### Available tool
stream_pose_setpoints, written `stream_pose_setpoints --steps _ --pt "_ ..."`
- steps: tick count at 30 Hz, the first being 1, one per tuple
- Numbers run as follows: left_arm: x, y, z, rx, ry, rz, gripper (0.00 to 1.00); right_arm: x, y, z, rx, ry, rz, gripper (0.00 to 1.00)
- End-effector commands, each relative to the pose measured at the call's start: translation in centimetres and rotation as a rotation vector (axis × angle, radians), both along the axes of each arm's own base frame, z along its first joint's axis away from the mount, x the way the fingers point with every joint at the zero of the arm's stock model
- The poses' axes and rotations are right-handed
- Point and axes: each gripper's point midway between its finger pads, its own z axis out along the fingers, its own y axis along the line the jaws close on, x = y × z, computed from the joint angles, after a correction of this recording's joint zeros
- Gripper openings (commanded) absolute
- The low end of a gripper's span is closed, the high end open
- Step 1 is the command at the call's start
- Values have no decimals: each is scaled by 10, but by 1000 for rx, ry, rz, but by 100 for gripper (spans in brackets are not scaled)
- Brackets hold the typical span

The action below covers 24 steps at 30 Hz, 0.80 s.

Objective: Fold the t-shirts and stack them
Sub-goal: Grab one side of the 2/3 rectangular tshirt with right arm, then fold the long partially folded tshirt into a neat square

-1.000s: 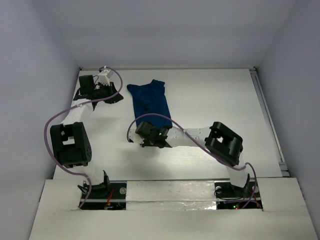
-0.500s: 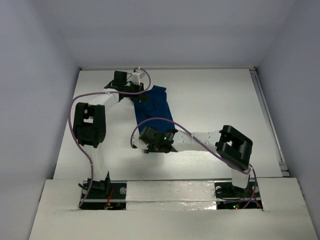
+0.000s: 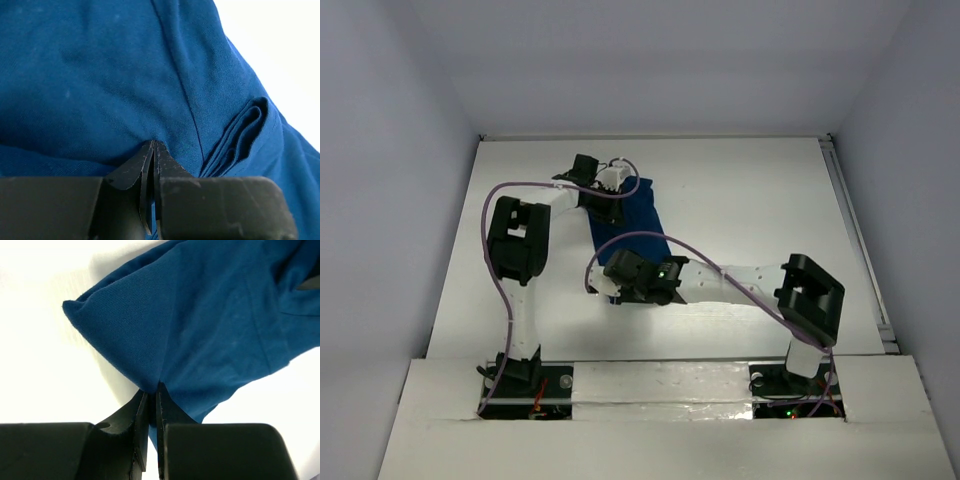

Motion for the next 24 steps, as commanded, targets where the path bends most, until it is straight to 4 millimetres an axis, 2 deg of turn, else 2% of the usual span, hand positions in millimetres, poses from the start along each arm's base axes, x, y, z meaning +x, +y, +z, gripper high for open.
stream_pose_setpoints --steps 1,7,8,16,20,24 --pt "-38 11 -19 113 81 -50 0 -5 3 32 74 -11 -5 0" --pt "-90 -4 -37 122 147 -199 0 -14 2 55 97 -22 14 0" --pt "-104 -9 -41 124 165 -237 0 -15 0 57 95 -23 13 0" --pt "-181 -29 -50 112 278 -474 0 -11 -10 78 101 -63 -11 0" --pt "-205 -26 -53 116 333 -514 0 -8 -15 87 101 -88 -23 0" --pt "-211 -27 -46 113 342 -554 0 -4 -21 93 95 -122 -38 0"
